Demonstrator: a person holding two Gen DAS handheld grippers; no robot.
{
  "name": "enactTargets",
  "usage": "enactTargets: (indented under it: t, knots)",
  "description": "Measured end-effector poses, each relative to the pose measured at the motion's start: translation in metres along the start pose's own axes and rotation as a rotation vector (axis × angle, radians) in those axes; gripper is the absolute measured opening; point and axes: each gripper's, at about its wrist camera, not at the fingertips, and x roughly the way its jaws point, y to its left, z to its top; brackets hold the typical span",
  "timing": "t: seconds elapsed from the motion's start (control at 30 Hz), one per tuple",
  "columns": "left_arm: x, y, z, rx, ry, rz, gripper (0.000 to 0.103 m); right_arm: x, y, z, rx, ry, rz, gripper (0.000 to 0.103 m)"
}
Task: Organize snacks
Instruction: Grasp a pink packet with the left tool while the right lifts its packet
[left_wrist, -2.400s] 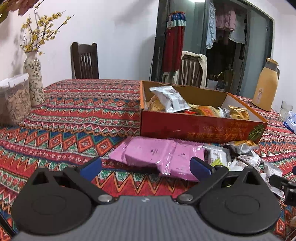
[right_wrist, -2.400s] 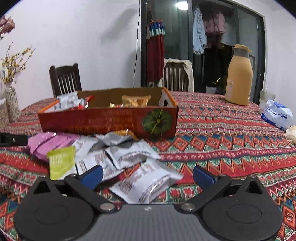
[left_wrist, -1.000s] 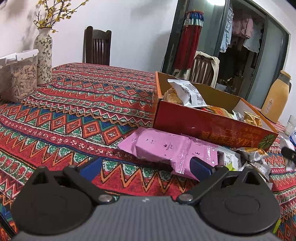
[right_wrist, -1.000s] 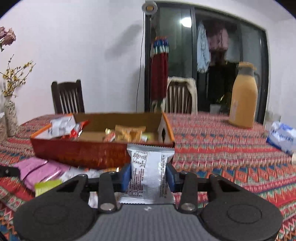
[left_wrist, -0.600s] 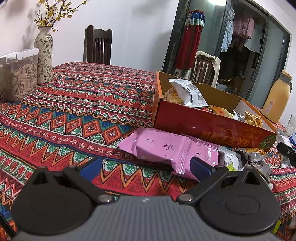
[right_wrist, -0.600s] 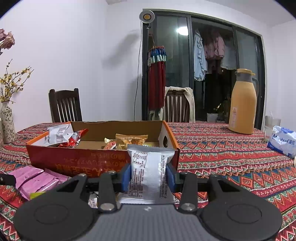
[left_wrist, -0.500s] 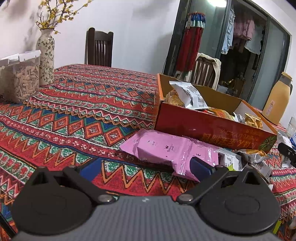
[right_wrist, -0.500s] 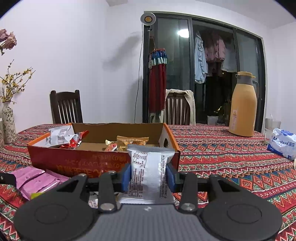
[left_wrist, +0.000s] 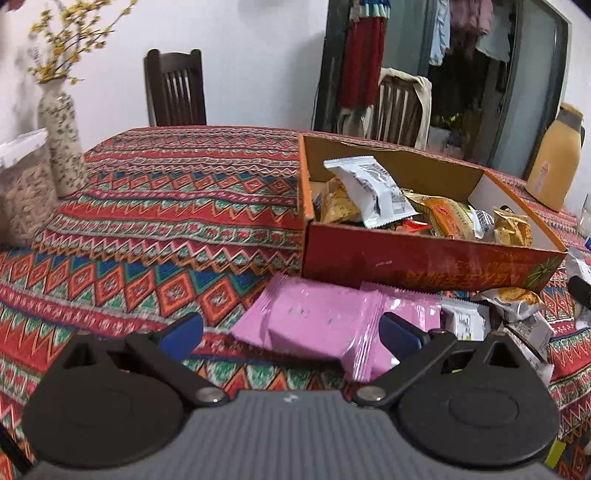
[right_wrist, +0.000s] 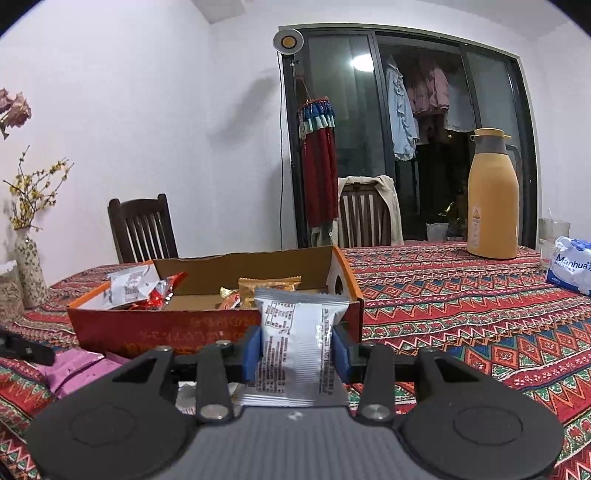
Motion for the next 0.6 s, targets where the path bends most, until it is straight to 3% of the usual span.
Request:
enactTargets:
  t: [0.2,0.33,0.6]
  knots:
    - [0.022,-0.02,0.011,0.081,0.018,-0.009,0.103,0.004,-0.009,0.001,0.054,0.021,0.021,0.041]
    - [0.039,-0.024,0.001,0.112,0.02,-0.002,0.103,0.004,-0.01,0.001,0.062,0.019,0.041,0.041]
    - [0.053,-0.001,0.003,-0.018,0.037,-0.086,0.103,0.002,-0.011,0.0,0.071,0.012,0.071,0.041]
